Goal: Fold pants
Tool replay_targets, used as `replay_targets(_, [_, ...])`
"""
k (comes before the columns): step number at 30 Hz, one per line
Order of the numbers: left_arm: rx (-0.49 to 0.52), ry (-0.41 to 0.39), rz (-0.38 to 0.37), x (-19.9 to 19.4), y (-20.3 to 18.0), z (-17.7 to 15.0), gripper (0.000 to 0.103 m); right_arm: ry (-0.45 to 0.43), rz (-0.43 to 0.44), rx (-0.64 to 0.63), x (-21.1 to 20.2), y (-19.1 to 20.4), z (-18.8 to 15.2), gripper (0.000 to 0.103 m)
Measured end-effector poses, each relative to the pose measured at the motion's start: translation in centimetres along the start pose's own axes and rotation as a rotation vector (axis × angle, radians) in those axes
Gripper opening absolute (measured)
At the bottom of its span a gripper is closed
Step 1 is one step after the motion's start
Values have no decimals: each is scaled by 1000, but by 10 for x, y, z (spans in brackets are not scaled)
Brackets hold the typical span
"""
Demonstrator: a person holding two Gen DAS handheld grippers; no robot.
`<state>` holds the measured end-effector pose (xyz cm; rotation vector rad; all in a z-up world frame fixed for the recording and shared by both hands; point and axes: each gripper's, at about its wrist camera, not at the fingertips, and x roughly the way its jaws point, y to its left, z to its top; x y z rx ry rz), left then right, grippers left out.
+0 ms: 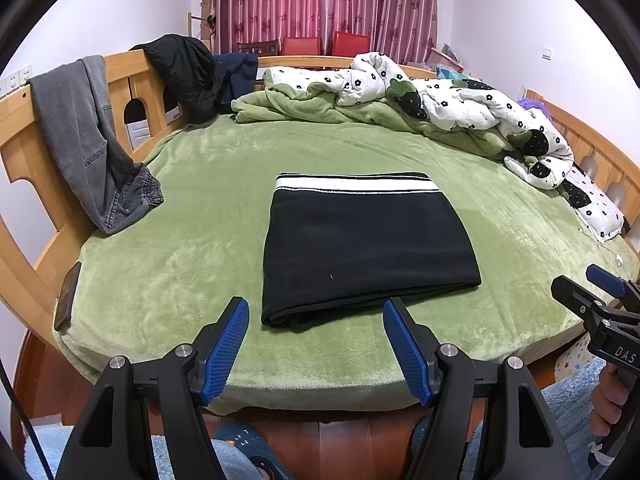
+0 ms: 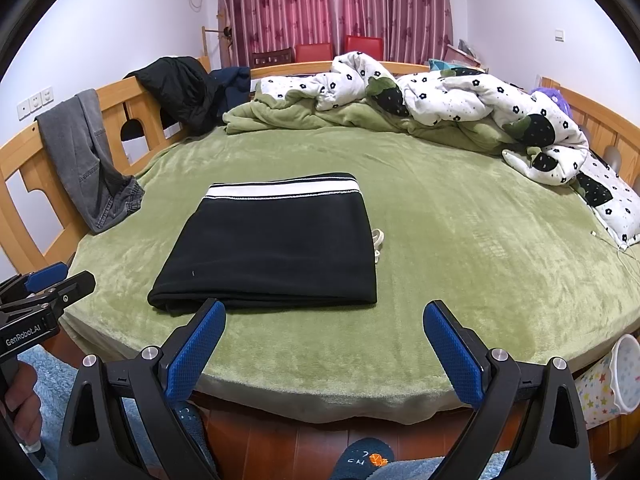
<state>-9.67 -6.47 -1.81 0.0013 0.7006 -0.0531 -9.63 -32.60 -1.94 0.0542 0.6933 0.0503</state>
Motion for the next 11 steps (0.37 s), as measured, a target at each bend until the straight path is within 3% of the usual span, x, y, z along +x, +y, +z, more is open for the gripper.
replay_targets(11, [15, 4, 9, -3, -5, 1, 68, 0, -2, 0, 0, 0, 0, 98])
